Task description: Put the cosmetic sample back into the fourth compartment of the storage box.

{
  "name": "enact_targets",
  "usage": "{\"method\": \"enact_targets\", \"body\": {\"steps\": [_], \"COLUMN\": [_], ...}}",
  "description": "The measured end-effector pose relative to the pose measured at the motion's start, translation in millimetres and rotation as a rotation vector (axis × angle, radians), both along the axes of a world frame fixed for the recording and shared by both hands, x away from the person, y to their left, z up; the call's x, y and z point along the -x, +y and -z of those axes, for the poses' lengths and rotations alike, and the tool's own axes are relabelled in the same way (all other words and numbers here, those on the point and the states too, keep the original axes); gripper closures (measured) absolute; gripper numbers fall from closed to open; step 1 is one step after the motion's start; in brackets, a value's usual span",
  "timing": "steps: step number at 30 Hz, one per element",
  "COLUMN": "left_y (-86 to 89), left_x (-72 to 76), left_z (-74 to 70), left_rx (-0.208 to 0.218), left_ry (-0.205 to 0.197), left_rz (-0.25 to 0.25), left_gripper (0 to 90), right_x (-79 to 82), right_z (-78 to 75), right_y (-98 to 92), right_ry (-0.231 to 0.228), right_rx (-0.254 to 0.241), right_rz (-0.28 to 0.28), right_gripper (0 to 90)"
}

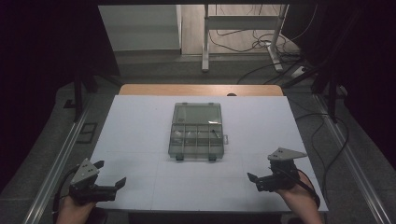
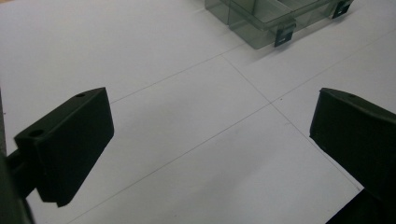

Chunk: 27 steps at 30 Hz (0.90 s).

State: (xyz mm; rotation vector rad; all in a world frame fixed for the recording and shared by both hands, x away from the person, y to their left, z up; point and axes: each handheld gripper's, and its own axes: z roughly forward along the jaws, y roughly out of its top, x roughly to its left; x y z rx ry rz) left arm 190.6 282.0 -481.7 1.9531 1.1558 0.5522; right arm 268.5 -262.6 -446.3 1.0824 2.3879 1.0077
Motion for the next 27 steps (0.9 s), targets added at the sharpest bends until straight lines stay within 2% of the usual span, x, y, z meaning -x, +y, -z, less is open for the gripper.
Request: {"method": "enact_targets", "body": {"steps": [14, 20, 22, 24, 27], "left_y": [-0.3, -0.2, -0.2, -0.4, -0.9], "left_x": [-0.2, 0.0, 0.1, -0.1, -0.7], "left_z": [0.2, 0.2, 0.1, 0.3, -0.1], "left_rx": [-0.002, -0.004, -0.005, -0.005, -0.004], "left_ry": [0.001, 0.001, 0.001, 0.001, 0.000], "left_rz": [-0.002, -0.002, -0.001, -0.002, 0.000], "left_gripper": [0.3, 0.3, 0.3, 0.3, 0.3], "right_x": [15.6, 23.6, 25.2, 25.1, 24.3], "right_z": [9.2, 16.6, 20.2, 19.7, 20.7], "right_y": [-28.9, -39.2, -41.6, -43.9, -44.3], "right_ry": [-0.011, -0.015, -0.003, -0.007, 0.003], "right_rx": [-0.017, -0.018, -0.016, -0.036, -0.037], "right_rz": [0.094, 0.119, 0.126, 0.137, 0.140], "right_gripper": [0.0, 0.0, 0.0, 0.0, 0.1]}}
